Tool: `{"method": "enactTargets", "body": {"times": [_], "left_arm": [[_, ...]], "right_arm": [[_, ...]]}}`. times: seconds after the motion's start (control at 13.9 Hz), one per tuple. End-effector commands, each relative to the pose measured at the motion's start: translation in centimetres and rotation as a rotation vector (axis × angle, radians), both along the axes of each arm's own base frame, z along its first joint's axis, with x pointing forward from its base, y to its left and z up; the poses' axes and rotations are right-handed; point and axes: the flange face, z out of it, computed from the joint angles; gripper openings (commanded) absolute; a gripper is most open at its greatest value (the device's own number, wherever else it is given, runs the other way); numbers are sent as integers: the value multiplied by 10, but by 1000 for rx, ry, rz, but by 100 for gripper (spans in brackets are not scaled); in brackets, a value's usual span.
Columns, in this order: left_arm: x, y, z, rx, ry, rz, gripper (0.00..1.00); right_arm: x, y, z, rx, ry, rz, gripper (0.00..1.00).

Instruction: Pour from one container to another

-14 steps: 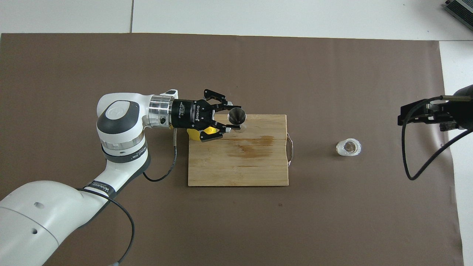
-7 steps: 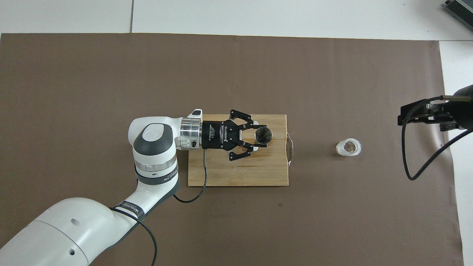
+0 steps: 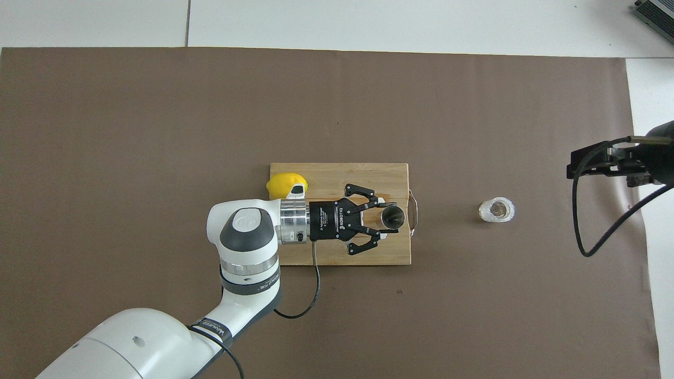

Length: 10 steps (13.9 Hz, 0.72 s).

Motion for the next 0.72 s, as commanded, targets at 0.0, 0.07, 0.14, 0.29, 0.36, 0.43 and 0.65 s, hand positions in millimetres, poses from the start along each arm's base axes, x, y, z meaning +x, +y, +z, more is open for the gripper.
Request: {"method": "enactTargets", "body": {"times": [0.0,0.07,0.14,0.29,0.36,0.43,0.65], "left_arm": [[-13,6,4,23,-18,59,0],[-11,8,4,19,-12,76,0],[-4,16,3,20,-10,100,0],[-8,14,-1,34,1,116,0],[-8,16,-3,46,5,131,0],[-10,16,-6,68,6,140,0],[-10,17,-8,78,10,162,0]], "right_arm": [[-8,-2,0,2,7,-10,100],[-8,-2,0,2,7,-10,100],[-8,0,1,2,4,-7,100],[-8,0,0,2,4,-4,100],[-8,0,0,2,4,-2,100],[-8,0,0,2,5,-1,100],[-11,5,-5,4,13,15,100]]}}
